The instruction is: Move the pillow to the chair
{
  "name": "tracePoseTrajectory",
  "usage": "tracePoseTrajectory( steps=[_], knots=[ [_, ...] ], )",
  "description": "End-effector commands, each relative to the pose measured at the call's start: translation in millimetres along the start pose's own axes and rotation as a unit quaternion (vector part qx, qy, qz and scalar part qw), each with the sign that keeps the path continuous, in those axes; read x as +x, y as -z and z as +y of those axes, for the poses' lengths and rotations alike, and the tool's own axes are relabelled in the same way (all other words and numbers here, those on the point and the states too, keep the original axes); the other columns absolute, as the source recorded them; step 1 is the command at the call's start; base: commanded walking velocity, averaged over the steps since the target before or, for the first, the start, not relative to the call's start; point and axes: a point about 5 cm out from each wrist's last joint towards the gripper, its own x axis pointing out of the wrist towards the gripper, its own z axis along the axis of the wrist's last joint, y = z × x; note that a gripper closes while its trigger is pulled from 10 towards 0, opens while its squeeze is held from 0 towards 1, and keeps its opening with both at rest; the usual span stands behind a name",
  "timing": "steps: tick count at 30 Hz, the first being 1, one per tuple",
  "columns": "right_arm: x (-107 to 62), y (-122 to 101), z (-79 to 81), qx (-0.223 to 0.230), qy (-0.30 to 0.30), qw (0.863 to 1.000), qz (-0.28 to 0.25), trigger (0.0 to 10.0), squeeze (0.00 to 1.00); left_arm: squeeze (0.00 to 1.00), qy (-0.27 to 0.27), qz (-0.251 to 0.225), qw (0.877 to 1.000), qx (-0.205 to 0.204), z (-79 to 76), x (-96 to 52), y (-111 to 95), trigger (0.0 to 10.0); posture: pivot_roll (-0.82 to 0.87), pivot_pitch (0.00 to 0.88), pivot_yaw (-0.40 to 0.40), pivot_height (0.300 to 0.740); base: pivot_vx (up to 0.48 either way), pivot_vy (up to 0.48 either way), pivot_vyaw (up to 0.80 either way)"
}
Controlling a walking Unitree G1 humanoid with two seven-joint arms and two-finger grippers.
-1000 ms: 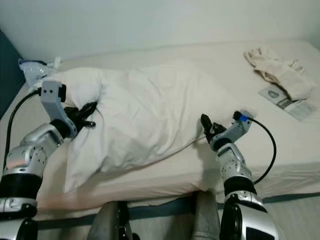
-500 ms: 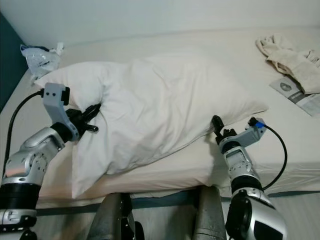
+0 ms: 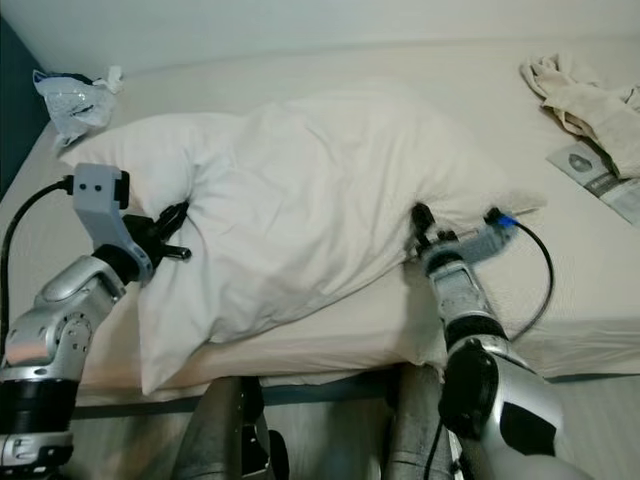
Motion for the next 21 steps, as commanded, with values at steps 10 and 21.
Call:
tracePoseTrajectory(
  steps=[10,21],
  knots=[
    [2.4,27.5,17.7,0.058,-0.067,0.995,0.047,10.0,0.00,0.00,-0.007,0.007,1.000,0.008,-7.9,-5.1,8.4,10.0,0.15,0.337,0.063,0.587,0.000,0.000,0.00],
    [-1.2,21.6,7.7,0.049,-0.061,0.996,0.032,0.0,0.00,0.00,-0.010,0.015,1.000,0.006,-7.2,-1.7,12.6,10.0,0.14,0.328,0.065,0.587,0.000,0.000,0.00]
  ],
)
